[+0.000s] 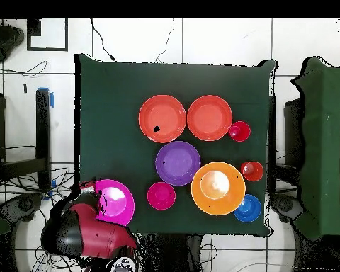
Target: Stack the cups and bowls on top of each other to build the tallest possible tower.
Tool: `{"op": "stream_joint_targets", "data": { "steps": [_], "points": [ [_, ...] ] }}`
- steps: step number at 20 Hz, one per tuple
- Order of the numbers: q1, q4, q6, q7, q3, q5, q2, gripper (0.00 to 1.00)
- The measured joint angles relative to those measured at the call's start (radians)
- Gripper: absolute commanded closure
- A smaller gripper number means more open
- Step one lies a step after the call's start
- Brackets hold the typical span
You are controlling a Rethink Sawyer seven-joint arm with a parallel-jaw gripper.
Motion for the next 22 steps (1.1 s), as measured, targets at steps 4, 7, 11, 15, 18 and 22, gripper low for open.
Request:
{"op": "stream_joint_targets", "data": {
  "steps": [4,7,11,15,18,22],
  "points": [
    [-0.004,0.0,-0.026,0.0,0.0,-0.007,0.0,0.0],
    [-0.008,0.0,-0.05,0.0,0.0,-0.008,0.0,0.0],
    [-0.01,-0.001,-0.076,0.0,0.0,-0.008,0.007,0.0],
    [-0.01,-0.004,-0.086,0.0,0.0,-0.008,0.023,0.0],
    [-0.007,-0.004,-0.086,0.0,-0.001,-0.008,0.023,0.0],
    [-0.005,-0.009,-0.086,0.0,-0.004,-0.008,0.022,0.0]
  ]
}}
